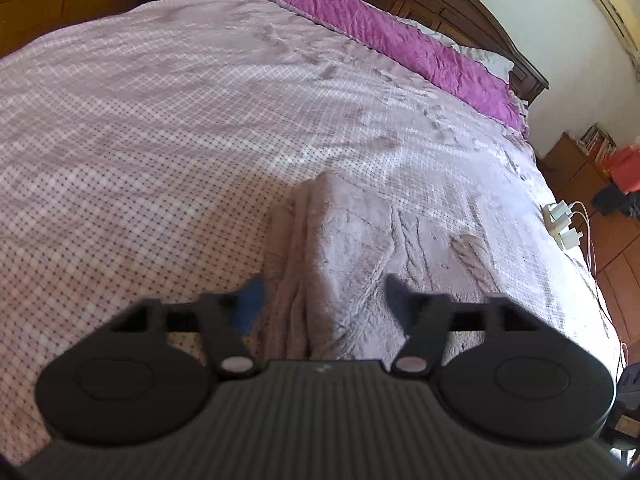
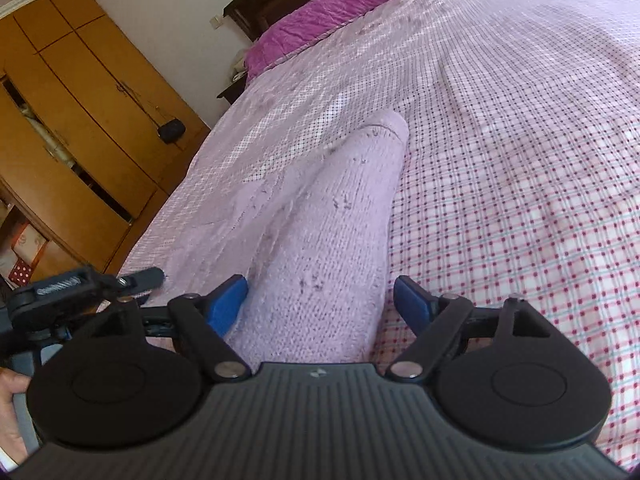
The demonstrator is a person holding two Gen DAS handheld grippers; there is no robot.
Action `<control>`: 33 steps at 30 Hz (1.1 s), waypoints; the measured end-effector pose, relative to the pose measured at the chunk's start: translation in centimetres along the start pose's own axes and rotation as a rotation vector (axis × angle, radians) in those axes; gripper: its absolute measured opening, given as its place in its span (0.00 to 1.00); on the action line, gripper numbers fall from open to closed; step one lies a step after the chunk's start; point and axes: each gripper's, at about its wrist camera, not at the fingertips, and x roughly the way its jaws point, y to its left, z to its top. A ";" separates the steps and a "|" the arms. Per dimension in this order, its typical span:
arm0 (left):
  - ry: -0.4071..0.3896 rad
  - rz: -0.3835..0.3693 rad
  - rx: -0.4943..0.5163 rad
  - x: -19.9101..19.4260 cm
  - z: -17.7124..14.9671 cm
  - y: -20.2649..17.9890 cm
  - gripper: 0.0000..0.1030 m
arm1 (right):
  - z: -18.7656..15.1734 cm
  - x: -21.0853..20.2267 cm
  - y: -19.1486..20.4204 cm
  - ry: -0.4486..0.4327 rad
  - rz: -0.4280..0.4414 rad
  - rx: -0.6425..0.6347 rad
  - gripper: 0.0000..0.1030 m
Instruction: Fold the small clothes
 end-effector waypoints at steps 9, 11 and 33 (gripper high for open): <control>0.146 -0.066 -0.145 2.7 -1.9 1.6 0.72 | 0.3 1.9 -1.1 0.062 0.091 0.060 0.87; 0.168 -0.127 -0.193 3.2 -2.3 1.8 0.73 | 0.4 2.3 -0.9 0.076 0.110 0.058 0.87; 0.197 -0.408 -0.190 -3.1 -8.5 -6.4 0.41 | 2.6 -12.6 1.3 0.016 0.031 -0.111 0.49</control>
